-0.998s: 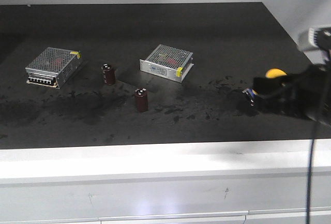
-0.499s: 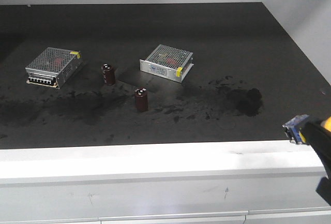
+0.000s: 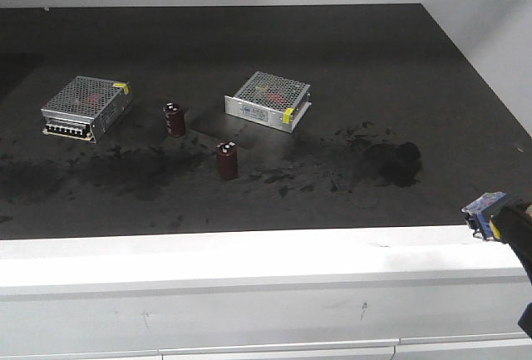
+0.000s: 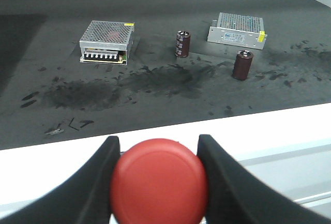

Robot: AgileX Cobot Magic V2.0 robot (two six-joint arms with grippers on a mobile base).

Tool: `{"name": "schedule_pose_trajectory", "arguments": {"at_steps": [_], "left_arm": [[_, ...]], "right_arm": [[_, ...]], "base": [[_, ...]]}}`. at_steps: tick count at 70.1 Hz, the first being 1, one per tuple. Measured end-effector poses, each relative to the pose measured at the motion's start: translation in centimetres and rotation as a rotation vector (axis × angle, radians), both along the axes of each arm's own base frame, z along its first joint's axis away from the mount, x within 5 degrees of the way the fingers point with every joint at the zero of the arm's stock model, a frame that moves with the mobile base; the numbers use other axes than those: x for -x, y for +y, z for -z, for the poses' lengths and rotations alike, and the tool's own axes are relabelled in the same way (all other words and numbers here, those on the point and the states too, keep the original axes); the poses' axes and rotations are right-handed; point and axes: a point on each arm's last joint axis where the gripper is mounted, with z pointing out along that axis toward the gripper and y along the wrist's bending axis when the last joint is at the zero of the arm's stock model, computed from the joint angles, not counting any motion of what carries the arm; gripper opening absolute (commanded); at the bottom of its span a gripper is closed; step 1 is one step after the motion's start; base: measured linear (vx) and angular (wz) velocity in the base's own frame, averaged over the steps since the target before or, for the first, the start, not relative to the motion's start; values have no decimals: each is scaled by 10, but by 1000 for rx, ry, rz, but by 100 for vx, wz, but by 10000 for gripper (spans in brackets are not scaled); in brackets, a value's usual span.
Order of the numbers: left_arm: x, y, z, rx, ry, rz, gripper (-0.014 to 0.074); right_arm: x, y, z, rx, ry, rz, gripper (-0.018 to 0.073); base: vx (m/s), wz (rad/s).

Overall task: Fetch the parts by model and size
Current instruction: 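Lift the yellow-capped button with the right gripper and withdraw, then drive the base to the bench with the red tray, holding both buttons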

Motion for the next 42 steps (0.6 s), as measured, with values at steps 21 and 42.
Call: {"name": "schedule_pose_trajectory", "arguments": {"at_steps": [21, 42], "left_arm": [[0, 0, 0, 0, 0, 0, -6], [0, 0, 0, 0, 0, 0, -6]], "right_arm": [[0, 0, 0, 0, 1, 0, -10], [0, 0, 0, 1, 1, 0, -10]], "base": [[-1, 5], [-10, 38]]}}
